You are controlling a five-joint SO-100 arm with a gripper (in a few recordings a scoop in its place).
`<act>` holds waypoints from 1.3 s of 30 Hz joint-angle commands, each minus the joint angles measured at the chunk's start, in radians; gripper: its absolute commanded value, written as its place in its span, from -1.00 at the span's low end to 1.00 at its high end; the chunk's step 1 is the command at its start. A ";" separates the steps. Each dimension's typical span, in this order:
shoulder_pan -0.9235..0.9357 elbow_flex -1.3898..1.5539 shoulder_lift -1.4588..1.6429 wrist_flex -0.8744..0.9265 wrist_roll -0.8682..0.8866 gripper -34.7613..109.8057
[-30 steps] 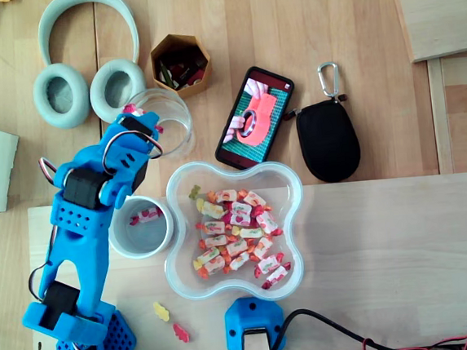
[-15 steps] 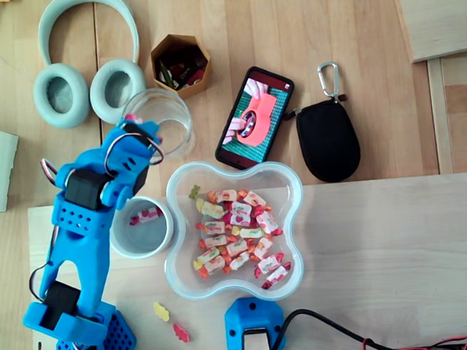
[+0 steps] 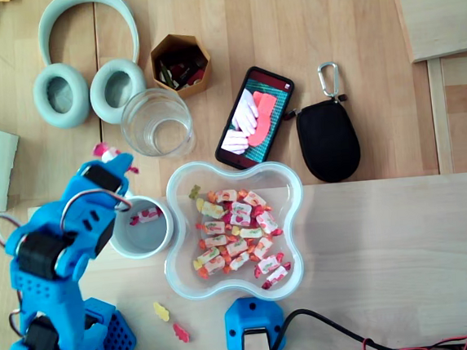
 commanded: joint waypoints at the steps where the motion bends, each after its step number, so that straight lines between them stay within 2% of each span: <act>1: 0.015 0.051 0.107 0.006 -0.041 -0.56; 10: 0.003 0.356 0.351 -0.023 -0.078 -0.56; 25: 0.009 1.058 0.726 -0.552 -0.094 -0.56; 39: 0.018 1.351 1.003 -0.543 -0.075 -0.56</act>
